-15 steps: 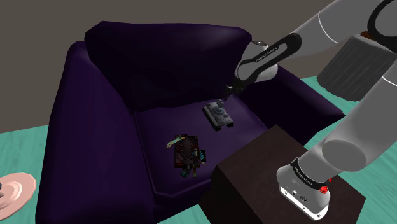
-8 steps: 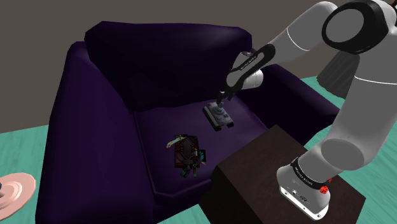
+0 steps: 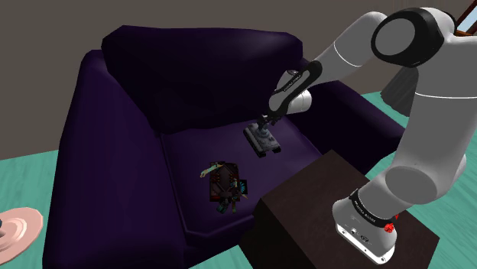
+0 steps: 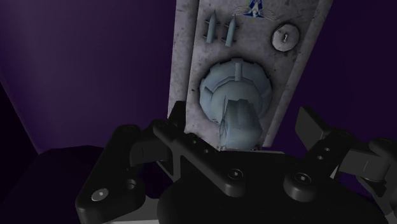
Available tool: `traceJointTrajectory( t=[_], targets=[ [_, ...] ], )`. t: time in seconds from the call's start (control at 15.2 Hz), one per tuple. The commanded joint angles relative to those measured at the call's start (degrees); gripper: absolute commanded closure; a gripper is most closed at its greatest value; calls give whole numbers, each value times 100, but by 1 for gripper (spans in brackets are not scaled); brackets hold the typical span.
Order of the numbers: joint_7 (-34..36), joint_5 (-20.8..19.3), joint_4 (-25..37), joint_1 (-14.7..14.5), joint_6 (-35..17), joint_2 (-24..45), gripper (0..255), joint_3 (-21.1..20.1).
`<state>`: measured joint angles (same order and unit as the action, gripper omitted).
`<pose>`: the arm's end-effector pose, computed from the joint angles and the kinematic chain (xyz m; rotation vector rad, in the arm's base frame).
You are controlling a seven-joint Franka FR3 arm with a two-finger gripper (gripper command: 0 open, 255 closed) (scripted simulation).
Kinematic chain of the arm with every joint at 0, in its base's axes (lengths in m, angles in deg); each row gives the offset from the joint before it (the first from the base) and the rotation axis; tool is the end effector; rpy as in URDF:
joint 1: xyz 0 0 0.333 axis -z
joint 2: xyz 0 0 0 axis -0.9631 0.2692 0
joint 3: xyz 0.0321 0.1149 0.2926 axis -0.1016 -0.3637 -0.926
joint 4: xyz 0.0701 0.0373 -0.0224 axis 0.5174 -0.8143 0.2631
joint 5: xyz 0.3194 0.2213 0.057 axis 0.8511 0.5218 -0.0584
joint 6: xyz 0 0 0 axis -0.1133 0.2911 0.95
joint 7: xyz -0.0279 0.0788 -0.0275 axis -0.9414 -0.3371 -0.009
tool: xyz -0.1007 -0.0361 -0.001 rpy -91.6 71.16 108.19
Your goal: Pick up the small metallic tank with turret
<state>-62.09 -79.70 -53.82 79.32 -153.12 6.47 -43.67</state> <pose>0.5297 -0.0585 0.1419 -3.1131 0.0969 -0.1664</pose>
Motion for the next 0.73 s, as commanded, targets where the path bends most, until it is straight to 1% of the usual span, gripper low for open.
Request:
traceJointTrajectory(
  t=[0.0,0.59,0.66],
  targets=[
    [-3,2,7,3,-10,14,255,-2],
    [-5,2,8,5,-10,16,255,-2],
    [4,-6,-15,-5,48,-65,255,10]
  ],
)
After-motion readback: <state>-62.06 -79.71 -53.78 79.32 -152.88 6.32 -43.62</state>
